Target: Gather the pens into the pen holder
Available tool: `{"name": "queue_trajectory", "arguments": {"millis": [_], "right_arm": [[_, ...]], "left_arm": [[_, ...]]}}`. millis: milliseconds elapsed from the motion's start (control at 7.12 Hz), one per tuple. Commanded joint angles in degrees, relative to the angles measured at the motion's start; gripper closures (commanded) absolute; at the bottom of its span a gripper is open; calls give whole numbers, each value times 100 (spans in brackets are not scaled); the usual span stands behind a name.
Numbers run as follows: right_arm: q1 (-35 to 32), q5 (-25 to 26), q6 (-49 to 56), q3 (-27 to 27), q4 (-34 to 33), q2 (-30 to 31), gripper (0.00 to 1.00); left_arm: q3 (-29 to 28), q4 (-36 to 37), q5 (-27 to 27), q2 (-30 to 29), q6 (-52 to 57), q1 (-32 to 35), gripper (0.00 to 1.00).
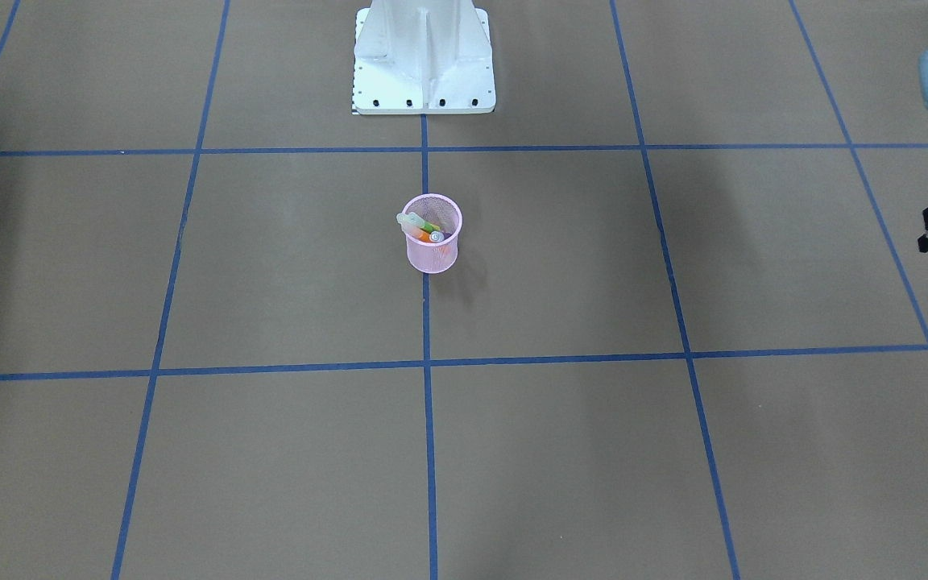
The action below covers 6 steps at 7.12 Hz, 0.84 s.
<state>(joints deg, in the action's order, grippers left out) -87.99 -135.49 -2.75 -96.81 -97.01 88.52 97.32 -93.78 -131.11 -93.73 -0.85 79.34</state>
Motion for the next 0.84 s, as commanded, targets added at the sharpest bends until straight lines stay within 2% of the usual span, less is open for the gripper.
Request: {"name": "queue_trajectory", "arguments": {"millis": [0, 281, 703], "right_arm": [[-16, -21, 12, 109, -2, 95, 0], [-16, -13, 64, 48, 6, 61, 0], [-34, 40, 73, -293, -2, 156, 0]], "left_arm": [[-248, 299, -64, 285, 384, 327, 0], [-231, 273, -598, 285, -167, 388, 0], [-328, 264, -618, 215, -196, 530, 0]]}}
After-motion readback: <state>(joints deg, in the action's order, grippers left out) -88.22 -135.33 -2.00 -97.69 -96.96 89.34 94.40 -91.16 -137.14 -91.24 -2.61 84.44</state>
